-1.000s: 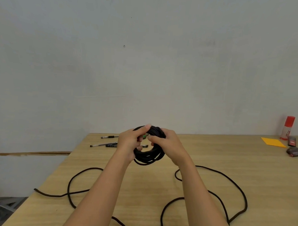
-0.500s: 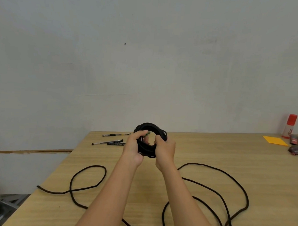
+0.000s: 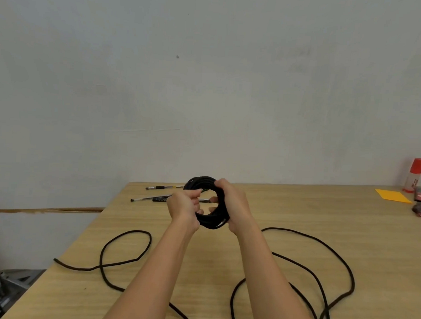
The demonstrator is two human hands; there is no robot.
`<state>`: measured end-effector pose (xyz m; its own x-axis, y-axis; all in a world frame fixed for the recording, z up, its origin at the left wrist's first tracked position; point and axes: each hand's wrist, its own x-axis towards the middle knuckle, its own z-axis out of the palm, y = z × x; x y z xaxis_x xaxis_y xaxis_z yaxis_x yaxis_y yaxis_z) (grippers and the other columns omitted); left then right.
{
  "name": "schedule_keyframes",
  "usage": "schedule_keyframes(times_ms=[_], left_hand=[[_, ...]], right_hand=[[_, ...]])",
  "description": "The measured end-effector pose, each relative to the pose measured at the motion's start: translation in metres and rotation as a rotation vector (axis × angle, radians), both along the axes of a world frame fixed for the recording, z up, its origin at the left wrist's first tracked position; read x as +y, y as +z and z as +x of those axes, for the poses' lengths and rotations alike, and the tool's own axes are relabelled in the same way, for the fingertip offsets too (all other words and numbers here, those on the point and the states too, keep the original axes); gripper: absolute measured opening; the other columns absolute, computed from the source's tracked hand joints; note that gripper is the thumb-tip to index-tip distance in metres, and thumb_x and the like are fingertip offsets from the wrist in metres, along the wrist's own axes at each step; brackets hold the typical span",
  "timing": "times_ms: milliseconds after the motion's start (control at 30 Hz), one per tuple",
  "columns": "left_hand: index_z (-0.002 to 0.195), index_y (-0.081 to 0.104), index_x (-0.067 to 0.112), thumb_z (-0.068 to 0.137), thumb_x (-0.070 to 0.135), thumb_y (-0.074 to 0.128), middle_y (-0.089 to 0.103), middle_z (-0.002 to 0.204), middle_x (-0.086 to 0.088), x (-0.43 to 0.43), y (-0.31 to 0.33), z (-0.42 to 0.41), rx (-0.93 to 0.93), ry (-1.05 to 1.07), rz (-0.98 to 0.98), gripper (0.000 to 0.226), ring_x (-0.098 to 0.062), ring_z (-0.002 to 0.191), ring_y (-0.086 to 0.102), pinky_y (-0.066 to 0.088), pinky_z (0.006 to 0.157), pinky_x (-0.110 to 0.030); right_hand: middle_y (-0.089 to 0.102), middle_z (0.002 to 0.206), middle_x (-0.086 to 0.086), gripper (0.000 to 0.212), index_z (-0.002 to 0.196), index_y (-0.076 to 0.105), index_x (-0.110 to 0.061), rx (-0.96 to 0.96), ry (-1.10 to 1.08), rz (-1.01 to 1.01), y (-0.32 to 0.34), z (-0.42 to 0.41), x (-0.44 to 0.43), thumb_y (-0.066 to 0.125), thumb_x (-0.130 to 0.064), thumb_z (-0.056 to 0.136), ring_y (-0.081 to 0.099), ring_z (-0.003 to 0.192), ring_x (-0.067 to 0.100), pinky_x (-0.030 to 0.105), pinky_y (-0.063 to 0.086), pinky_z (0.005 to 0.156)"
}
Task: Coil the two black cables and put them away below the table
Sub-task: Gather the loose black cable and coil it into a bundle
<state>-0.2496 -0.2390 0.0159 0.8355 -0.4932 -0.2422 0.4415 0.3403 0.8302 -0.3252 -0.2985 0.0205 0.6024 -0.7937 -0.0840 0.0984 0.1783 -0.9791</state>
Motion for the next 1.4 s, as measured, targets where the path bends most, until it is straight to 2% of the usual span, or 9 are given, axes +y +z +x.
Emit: schedule_keyframes(times_ms=[200, 433, 567, 733, 833, 967, 1133, 1233, 1400], left_hand=[[0.062, 0.048, 0.007, 0.083, 0.003, 0.053, 0.03, 0.037, 0.007, 0.001, -0.015, 0.001, -0.064, -0.054, 0.03, 0.021, -0.008, 0.031, 0.022, 0.02, 0.041, -0.022], [0.089, 0.062, 0.0, 0.079, 0.048, 0.069, 0.051, 0.051, -0.01, 0.002, -0.033, 0.005, -0.306, 0.205, 0.165, 0.05, -0.015, 0.037, 0.035, 0.032, 0.043, -0.027], [0.055, 0.046, 0.005, 0.086, 0.046, 0.06, 0.046, 0.054, -0.01, 0.001, -0.046, 0.017, -0.338, 0.256, 0.263, 0.053, -0.025, 0.056, 0.041, 0.035, 0.057, -0.036], [0.063, 0.055, 0.001, 0.092, 0.053, 0.045, 0.055, 0.058, -0.01, 0.013, -0.054, 0.032, -0.464, 0.131, 0.597, 0.06, -0.024, 0.055, 0.053, 0.04, 0.052, -0.029], [0.075, 0.062, -0.005, 0.093, 0.057, 0.035, 0.063, 0.07, -0.013, 0.018, -0.068, 0.038, -0.558, 0.07, 0.78, 0.07, -0.02, 0.06, 0.055, 0.044, 0.059, -0.031], [0.106, 0.062, -0.005, 0.095, 0.053, 0.034, 0.035, 0.128, -0.015, 0.015, -0.081, 0.049, -0.667, 0.135, 0.97, 0.065, -0.03, 0.113, 0.035, 0.038, 0.089, -0.037], [0.117, 0.056, 0.003, 0.1, 0.041, 0.03, 0.034, 0.13, -0.011, 0.016, -0.089, 0.049, -0.815, 0.102, 1.052, 0.05, -0.027, 0.119, 0.029, 0.032, 0.099, -0.035], [0.13, 0.044, 0.011, 0.1, 0.032, 0.032, 0.033, 0.136, -0.012, 0.016, -0.091, 0.047, -0.859, 0.079, 1.112, 0.038, -0.028, 0.123, 0.029, 0.03, 0.1, -0.035], [0.105, 0.058, 0.009, 0.098, 0.017, 0.039, 0.051, 0.115, -0.008, 0.02, -0.096, 0.044, -1.026, 0.232, 1.068, 0.022, -0.023, 0.105, 0.044, 0.034, 0.085, -0.03]], right_hand=[[0.041, 0.053, 0.003, 0.061, 0.055, 0.036, -0.009, 0.191, -0.322, -0.366, -0.022, 0.021, 0.006, 0.037, -0.055, 0.095, 0.04, 0.049, 0.019, 0.03, 0.032, 0.049], [0.044, 0.053, 0.003, 0.061, 0.053, 0.037, -0.008, 0.279, -0.386, -0.398, -0.036, 0.037, 0.016, 0.035, -0.05, 0.098, 0.038, 0.047, 0.015, 0.028, 0.024, 0.043], [0.046, 0.057, 0.002, 0.058, 0.055, 0.04, -0.009, 0.322, -0.367, -0.401, -0.044, 0.045, 0.017, 0.033, -0.044, 0.1, 0.039, 0.049, 0.012, 0.026, 0.023, 0.043], [0.052, 0.069, 0.005, 0.055, 0.075, 0.054, -0.004, 0.47, -0.198, -0.378, -0.064, 0.059, 0.016, 0.031, -0.047, 0.1, 0.043, 0.056, 0.016, 0.023, 0.023, 0.043], [0.059, 0.089, 0.011, 0.059, 0.104, 0.057, 0.001, 0.547, -0.147, -0.369, -0.077, 0.066, 0.019, 0.036, -0.054, 0.096, 0.05, 0.075, 0.021, 0.028, 0.03, 0.05], [0.061, 0.111, 0.014, 0.054, 0.113, 0.054, -0.001, 0.579, -0.169, -0.457, -0.081, 0.067, 0.024, 0.037, -0.05, 0.098, 0.057, 0.099, 0.027, 0.026, 0.034, 0.067], [0.034, 0.136, 0.009, 0.061, 0.121, 0.058, -0.005, 0.907, -0.179, -0.607, -0.087, 0.072, 0.02, 0.028, -0.053, 0.098, 0.032, 0.123, 0.027, 0.036, 0.028, 0.101], [0.032, 0.138, 0.01, 0.055, 0.126, 0.053, -0.006, 0.953, -0.136, -0.597, -0.087, 0.074, 0.019, 0.024, -0.046, 0.101, 0.032, 0.122, 0.028, 0.038, 0.024, 0.105], [0.034, 0.137, 0.011, 0.038, 0.128, 0.038, -0.01, 0.854, -0.092, -0.608, -0.09, 0.068, 0.019, 0.024, -0.034, 0.102, 0.032, 0.123, 0.03, 0.042, 0.023, 0.103]])
